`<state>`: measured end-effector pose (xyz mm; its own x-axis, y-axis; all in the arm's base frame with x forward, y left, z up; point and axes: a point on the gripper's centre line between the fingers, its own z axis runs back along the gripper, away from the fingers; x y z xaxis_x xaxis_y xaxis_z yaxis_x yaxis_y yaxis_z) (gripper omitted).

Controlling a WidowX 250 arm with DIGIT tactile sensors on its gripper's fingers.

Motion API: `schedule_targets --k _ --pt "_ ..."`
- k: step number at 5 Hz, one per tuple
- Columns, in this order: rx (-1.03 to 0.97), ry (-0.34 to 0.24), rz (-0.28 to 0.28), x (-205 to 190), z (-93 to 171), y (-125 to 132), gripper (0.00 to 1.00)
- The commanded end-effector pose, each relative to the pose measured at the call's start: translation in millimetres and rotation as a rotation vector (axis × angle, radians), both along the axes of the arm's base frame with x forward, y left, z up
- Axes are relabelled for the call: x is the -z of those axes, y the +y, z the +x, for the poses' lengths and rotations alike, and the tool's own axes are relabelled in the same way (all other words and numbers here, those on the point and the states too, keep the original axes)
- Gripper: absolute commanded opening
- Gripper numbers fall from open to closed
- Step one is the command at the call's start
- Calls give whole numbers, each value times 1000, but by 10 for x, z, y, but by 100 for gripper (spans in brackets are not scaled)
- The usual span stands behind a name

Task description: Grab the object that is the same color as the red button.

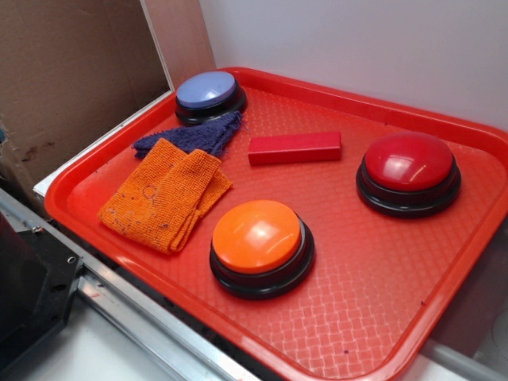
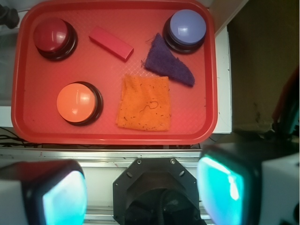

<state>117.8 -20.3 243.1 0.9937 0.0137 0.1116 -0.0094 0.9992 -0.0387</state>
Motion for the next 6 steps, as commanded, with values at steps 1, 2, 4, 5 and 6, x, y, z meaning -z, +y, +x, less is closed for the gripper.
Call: schedule_targets --k 1,2,4,5,6 --pt "0 0 0 0 0 0 100" --pt "-47 17 6 -1 288 7 100" --pt "19 62 66 84 940 8 100" --pt "271 105 141 381 1373 -160 100" --pt "524 130 129 709 1525 -219 100"
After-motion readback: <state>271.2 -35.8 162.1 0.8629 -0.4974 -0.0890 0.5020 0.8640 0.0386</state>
